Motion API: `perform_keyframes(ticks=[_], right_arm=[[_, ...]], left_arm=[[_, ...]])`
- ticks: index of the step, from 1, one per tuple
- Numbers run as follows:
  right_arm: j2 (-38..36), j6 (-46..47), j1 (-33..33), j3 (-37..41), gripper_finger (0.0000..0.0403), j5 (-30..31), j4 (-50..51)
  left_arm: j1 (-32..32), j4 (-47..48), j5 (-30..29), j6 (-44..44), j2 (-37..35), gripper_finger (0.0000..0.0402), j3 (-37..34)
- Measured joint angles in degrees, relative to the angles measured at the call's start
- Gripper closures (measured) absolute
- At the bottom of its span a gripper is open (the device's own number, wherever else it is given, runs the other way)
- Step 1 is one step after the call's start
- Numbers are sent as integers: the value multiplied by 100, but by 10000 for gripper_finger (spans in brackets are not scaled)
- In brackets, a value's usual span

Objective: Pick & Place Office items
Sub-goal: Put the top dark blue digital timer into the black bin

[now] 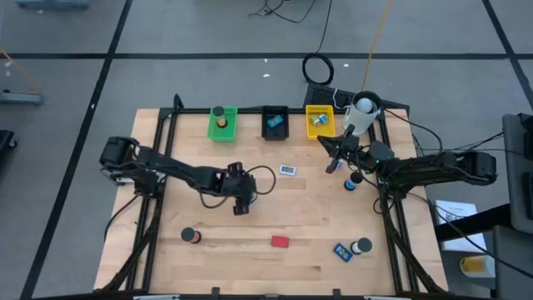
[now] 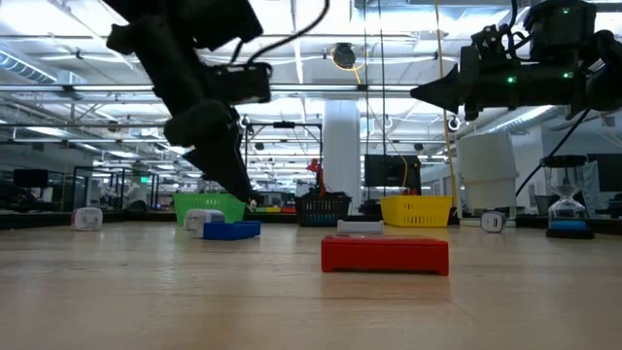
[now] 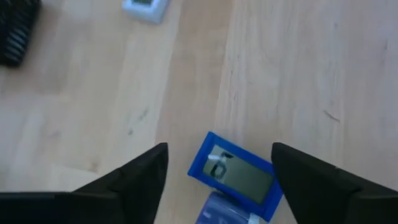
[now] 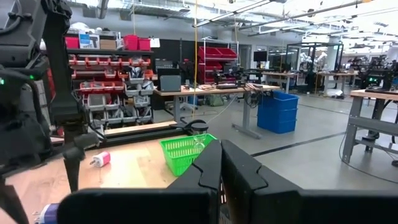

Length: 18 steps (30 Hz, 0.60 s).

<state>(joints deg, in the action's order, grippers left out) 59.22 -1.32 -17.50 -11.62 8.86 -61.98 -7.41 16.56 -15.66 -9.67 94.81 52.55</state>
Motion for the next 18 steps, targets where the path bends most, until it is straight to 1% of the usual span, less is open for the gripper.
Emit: perform_keyframes(ticks=[4, 8, 14, 18], right_arm=[[0, 50, 0, 0, 402, 0, -15], [0, 46, 0, 0, 402, 0, -28], [0, 44, 0, -2, 402, -1, -31], [0, 44, 0, -2, 402, -1, -31]], left_arm=[[106, 135, 353, -478, 258, 77, 236], [237, 230, 776, -721, 453, 77, 427], [294, 664, 816, -772, 623, 100, 613], [288, 714, 814, -846, 620, 107, 617]])
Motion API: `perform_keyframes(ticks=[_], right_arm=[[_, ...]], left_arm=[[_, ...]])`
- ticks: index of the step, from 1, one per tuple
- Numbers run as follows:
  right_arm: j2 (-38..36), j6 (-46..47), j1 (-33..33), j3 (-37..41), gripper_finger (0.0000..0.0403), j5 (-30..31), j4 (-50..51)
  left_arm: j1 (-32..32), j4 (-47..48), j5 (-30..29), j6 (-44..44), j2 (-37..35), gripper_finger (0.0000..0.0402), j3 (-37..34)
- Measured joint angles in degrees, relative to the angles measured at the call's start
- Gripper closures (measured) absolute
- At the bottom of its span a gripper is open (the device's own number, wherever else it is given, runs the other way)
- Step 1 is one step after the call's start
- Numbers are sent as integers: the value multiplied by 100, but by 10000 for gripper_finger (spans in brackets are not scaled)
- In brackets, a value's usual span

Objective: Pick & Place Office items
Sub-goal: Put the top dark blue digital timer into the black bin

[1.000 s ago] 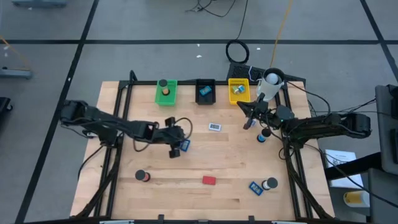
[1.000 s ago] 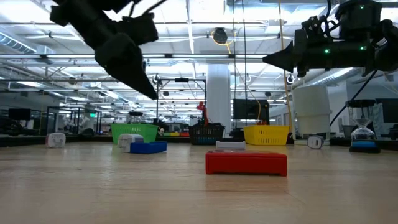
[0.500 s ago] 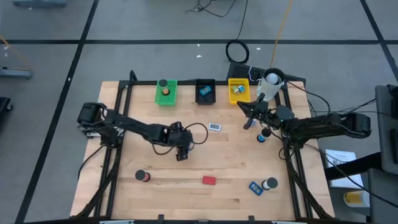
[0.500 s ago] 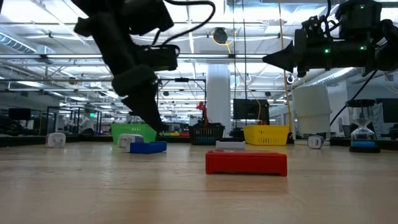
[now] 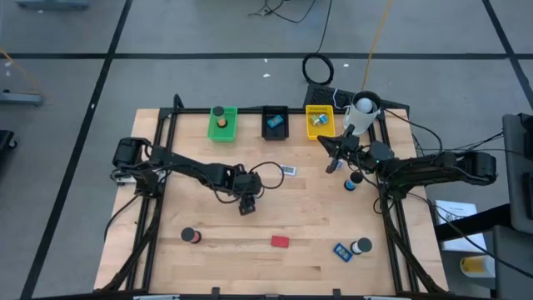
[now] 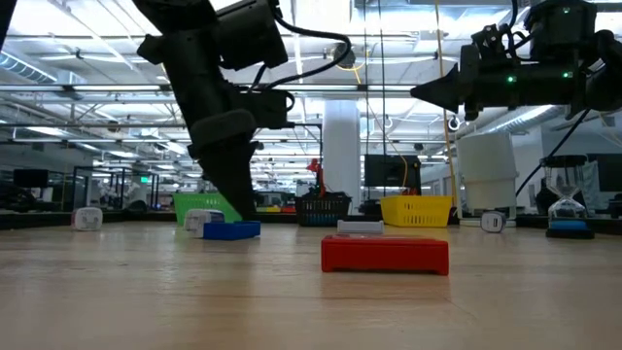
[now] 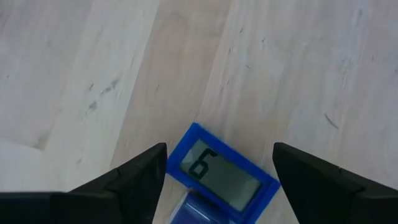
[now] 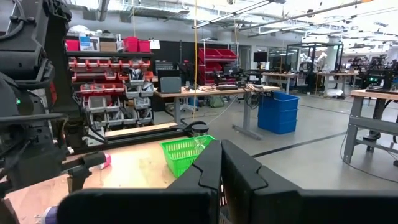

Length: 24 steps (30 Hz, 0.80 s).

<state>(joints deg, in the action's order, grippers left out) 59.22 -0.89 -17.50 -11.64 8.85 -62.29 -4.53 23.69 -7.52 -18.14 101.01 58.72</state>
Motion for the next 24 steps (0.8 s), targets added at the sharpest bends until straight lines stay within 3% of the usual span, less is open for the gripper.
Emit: perform_keyframes(ticks=[7, 9, 12, 14, 20, 24], right_arm=[[0, 0, 0, 0, 402, -1, -1], [0, 0, 0, 0, 402, -1, -1], [0, 0, 0, 0, 402, -1, -1], [0, 0, 0, 0, 402, -1, 1], [0, 0, 0, 0, 402, -1, -1], [0, 0, 0, 0, 402, -1, -1]], left_arm=[[-168, -314, 435, 163, 2, 107, 0], [-227, -265, 144, 153, 2, 107, 0], [-261, -30, -755, 95, 0, 107, 0], [-196, 139, -963, -102, 0, 107, 0], [197, 113, 176, -578, -2, 107, 0], [231, -219, 490, -469, -2, 107, 0]])
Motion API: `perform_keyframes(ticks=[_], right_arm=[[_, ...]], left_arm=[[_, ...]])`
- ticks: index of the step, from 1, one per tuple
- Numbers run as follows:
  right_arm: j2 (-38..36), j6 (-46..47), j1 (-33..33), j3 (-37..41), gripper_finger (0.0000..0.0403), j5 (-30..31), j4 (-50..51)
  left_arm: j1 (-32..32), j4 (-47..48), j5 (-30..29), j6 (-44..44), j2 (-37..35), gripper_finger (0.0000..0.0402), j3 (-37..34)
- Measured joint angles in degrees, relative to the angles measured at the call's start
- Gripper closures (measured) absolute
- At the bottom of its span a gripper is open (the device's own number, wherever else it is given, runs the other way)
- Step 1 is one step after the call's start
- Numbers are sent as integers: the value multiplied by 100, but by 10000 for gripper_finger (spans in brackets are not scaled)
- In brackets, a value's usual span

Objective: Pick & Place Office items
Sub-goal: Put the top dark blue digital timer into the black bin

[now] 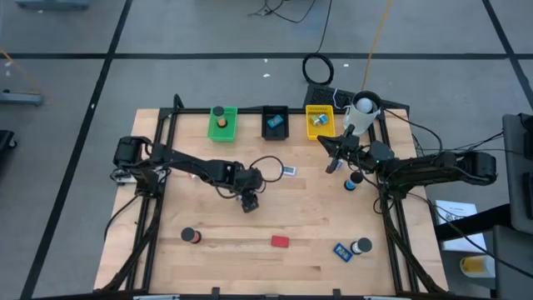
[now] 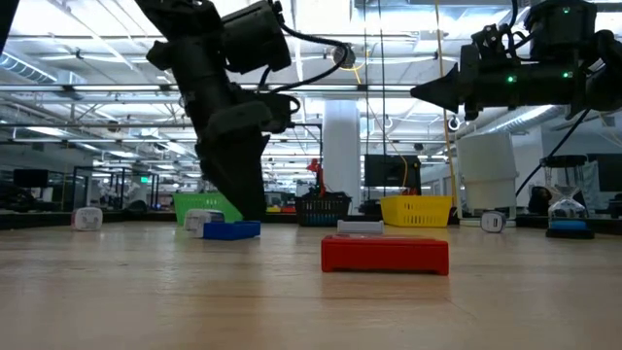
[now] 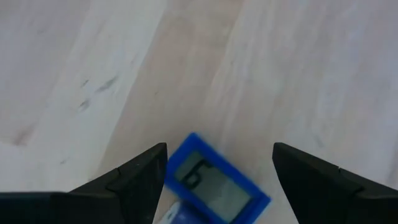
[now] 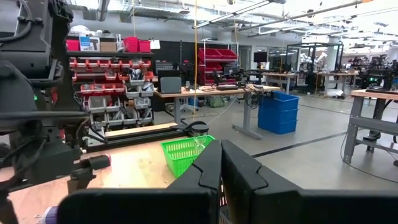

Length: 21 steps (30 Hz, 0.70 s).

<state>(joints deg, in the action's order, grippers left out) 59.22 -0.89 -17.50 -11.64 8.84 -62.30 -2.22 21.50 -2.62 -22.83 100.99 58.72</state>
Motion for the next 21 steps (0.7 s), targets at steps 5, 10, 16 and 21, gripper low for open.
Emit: perform_keyframes(ticks=[5, 10, 16, 21], right_arm=[[0, 0, 0, 0, 402, 0, 0], [0, 0, 0, 0, 402, 0, 0], [0, 0, 0, 0, 402, 0, 0], [0, 0, -1, -2, 402, 0, 0]], left_arm=[[-74, 100, -169, -95, -2, 107, 0], [-154, 562, -793, -187, -1, 107, 0], [-106, 209, -68, -207, -2, 107, 0], [-106, 119, 63, -259, 23, 107, 0]])
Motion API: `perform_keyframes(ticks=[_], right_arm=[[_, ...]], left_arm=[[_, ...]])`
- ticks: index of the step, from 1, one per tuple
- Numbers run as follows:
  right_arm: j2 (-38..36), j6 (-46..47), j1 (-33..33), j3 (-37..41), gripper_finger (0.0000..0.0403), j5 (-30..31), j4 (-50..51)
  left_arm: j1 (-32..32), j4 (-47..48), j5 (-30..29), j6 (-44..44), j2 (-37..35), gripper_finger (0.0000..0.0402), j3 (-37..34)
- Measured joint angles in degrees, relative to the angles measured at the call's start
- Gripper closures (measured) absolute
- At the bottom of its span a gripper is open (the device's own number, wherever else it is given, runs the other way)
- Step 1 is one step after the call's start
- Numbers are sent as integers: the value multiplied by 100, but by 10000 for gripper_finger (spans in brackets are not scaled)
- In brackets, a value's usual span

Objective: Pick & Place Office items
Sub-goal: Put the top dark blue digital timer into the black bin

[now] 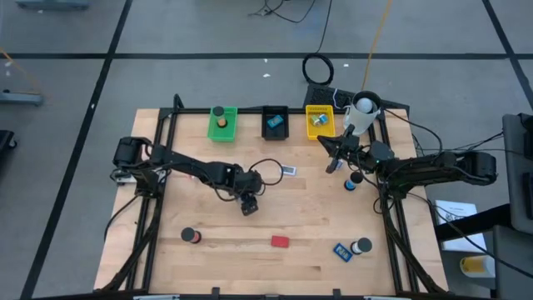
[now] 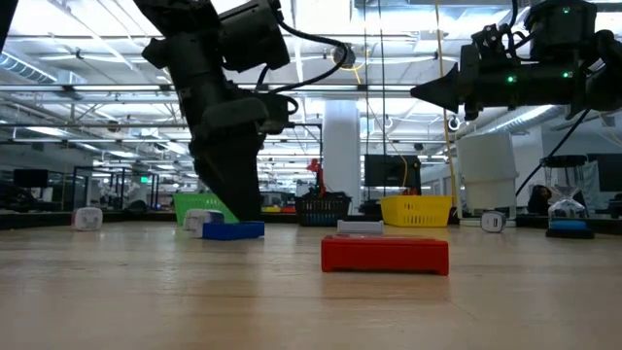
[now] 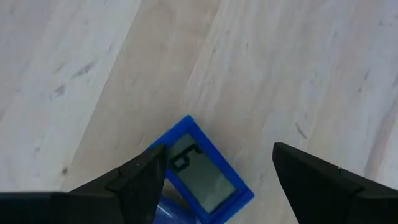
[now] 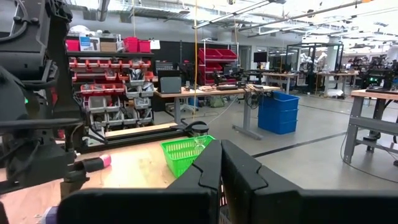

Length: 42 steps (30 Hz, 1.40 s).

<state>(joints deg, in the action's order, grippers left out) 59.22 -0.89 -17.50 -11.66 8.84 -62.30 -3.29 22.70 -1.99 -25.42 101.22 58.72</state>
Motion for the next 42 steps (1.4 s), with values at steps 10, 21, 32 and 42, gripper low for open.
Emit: perform_keyframes(ticks=[10, 21, 32, 42], right_arm=[[0, 0, 1, 0, 402, 0, -2], [0, 0, -1, 0, 402, 0, -3], [1, 0, 0, 0, 402, 0, -4], [2, 17, 0, -1, 402, -9, -50]], left_arm=[[-138, 122, -132, -2, 12, 107, 0], [-501, -678, 544, 843, 12, 107, 0], [-634, 426, -338, -474, 16, 107, 343], [-454, 365, -758, -915, 376, 107, 342]])
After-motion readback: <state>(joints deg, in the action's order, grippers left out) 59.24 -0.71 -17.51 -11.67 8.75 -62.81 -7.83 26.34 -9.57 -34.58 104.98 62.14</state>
